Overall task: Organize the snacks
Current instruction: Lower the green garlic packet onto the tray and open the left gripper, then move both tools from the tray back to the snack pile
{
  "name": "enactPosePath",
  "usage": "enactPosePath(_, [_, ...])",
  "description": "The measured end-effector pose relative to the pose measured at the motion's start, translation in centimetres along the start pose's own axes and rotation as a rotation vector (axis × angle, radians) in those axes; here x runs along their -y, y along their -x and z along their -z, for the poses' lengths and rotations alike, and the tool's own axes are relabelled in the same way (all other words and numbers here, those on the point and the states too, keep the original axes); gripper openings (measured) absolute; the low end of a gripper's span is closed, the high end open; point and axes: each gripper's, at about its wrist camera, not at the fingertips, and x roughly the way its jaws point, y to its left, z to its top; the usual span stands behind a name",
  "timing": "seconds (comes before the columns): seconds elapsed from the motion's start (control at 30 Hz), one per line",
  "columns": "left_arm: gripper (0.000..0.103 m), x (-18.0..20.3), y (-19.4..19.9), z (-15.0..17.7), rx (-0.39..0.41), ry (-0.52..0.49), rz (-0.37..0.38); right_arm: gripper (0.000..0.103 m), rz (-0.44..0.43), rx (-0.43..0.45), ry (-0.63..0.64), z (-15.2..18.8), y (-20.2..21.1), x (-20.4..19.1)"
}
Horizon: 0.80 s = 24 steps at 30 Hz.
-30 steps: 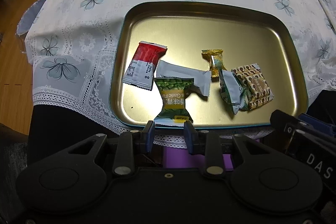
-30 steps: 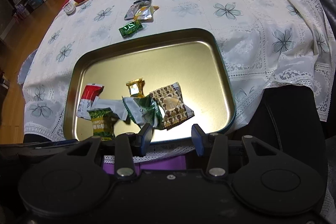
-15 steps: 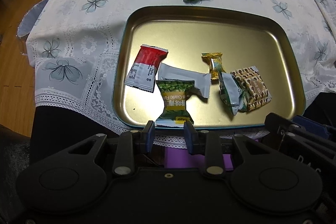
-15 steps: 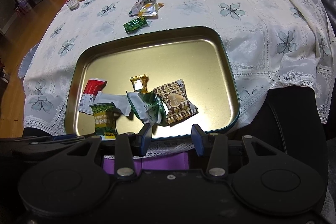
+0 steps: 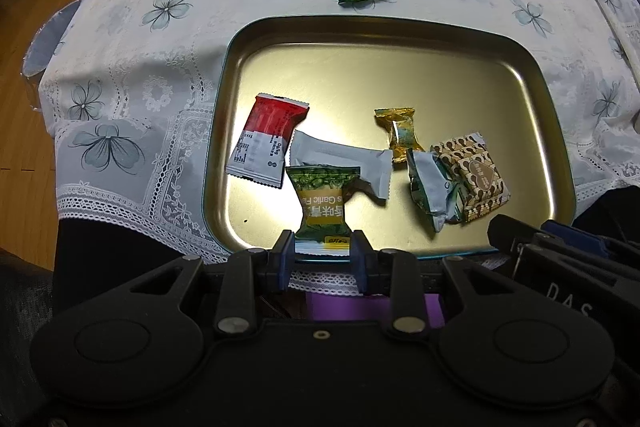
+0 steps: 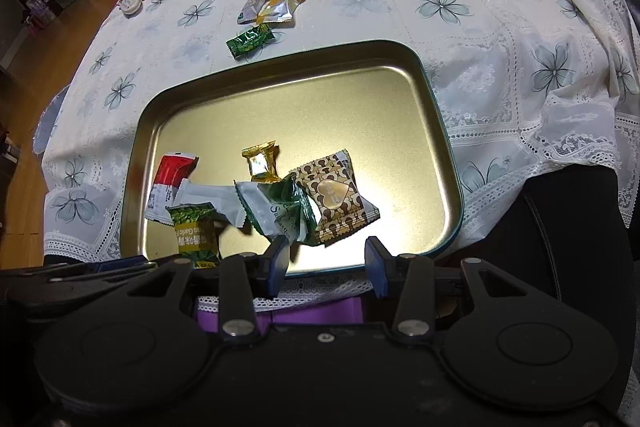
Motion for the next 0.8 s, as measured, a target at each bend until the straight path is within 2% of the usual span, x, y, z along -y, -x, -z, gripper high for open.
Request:
enactPosePath(0.27, [0.04, 0.4, -0.7, -1.8, -0.026, -0.016, -0.006, 0.045, -0.018, -0.031, -0.022, -2.3, -1.1, 0.3])
enactPosePath(0.8, [0.04, -0.7, -3.5, -7.5, -0.067, 0.011, 0.007, 0.045, 0.01, -0.033, -0.046, -10.1, -3.9, 0.3])
